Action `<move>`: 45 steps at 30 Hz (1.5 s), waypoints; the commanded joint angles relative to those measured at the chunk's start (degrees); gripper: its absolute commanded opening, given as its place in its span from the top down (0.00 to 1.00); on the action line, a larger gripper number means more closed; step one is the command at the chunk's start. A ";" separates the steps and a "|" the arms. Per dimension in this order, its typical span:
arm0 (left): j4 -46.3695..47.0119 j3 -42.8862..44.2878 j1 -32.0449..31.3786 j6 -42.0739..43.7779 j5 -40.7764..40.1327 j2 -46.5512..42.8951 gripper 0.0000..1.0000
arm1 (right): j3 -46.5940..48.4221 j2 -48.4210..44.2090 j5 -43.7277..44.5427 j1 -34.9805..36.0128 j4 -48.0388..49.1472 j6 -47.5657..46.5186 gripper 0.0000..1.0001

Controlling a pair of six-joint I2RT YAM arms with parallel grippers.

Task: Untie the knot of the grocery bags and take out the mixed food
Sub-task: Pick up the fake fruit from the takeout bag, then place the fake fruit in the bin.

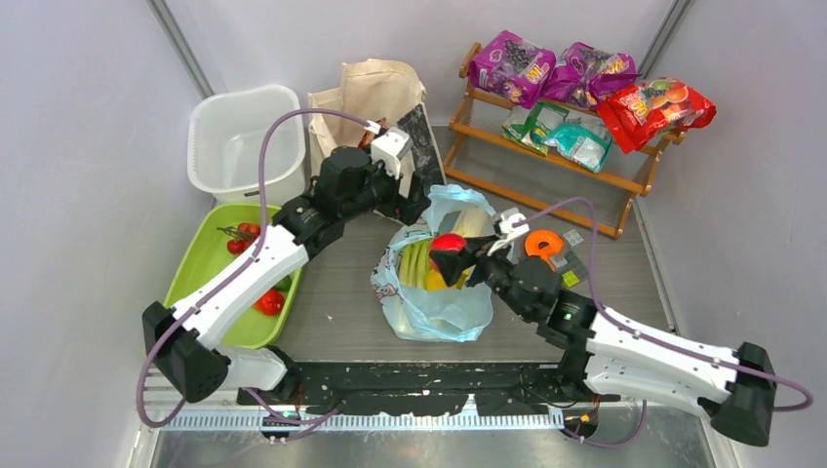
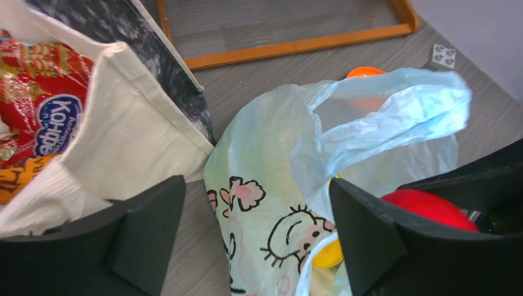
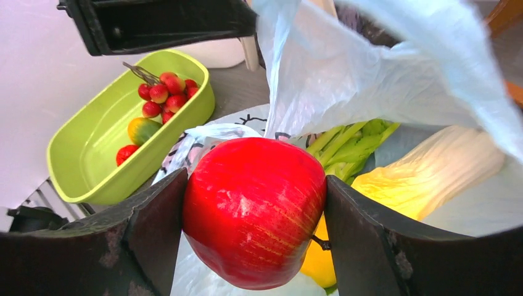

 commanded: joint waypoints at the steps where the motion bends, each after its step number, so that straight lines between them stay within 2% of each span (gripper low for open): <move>1: 0.17 2.08 0.63 0.39 1.78 -7.86 0.04 | -0.37 -8.04 -2.14 -0.12 -7.53 -2.65 0.61; 2: -0.18 1.89 0.83 0.39 1.86 -9.43 0.01 | -0.14 -8.98 -2.61 -0.09 -8.45 -2.85 0.61; 6: -4.36 0.81 3.08 -0.31 2.25 -15.38 0.01 | 1.96 -12.49 -6.94 0.07 -7.85 -4.92 0.62; 9: -10.62 -0.15 8.32 -2.36 4.28 -19.18 0.00 | 5.11 -12.02 -6.34 4.33 -6.42 -10.16 0.64; 13: -16.70 -5.00 16.77 -2.16 5.76 -26.14 0.01 | 10.27 -6.38 -6.09 8.36 -3.55 -14.08 0.63; 15: -20.25 -6.80 22.89 -1.12 5.60 -29.21 0.00 | 12.67 -2.51 -8.46 8.91 1.03 -13.85 0.62; 18: -22.27 -10.17 29.66 2.02 0.19 -32.32 0.01 | 20.20 7.07 -8.46 11.47 1.31 -15.25 0.63; 20: -21.89 -12.33 30.57 2.31 -7.95 -34.25 0.00 | 24.89 13.20 -9.04 12.44 0.70 -15.51 0.63; 24: -15.38 -18.74 31.89 1.47 -15.85 -39.31 0.01 | 32.20 24.50 -14.68 12.60 3.31 -13.27 0.62; 29: -11.04 -23.61 38.00 -0.15 -22.58 -44.20 0.00 | 43.06 39.46 -19.24 12.00 3.95 -12.20 0.62; 35: -7.15 -27.65 38.83 0.91 -32.94 -51.66 0.01 | 51.66 53.33 -26.27 8.33 6.03 -7.13 0.62; 45: -5.78 -29.42 38.83 1.58 -30.21 -52.75 0.00 | 69.81 73.10 -32.72 5.26 3.87 -8.65 0.58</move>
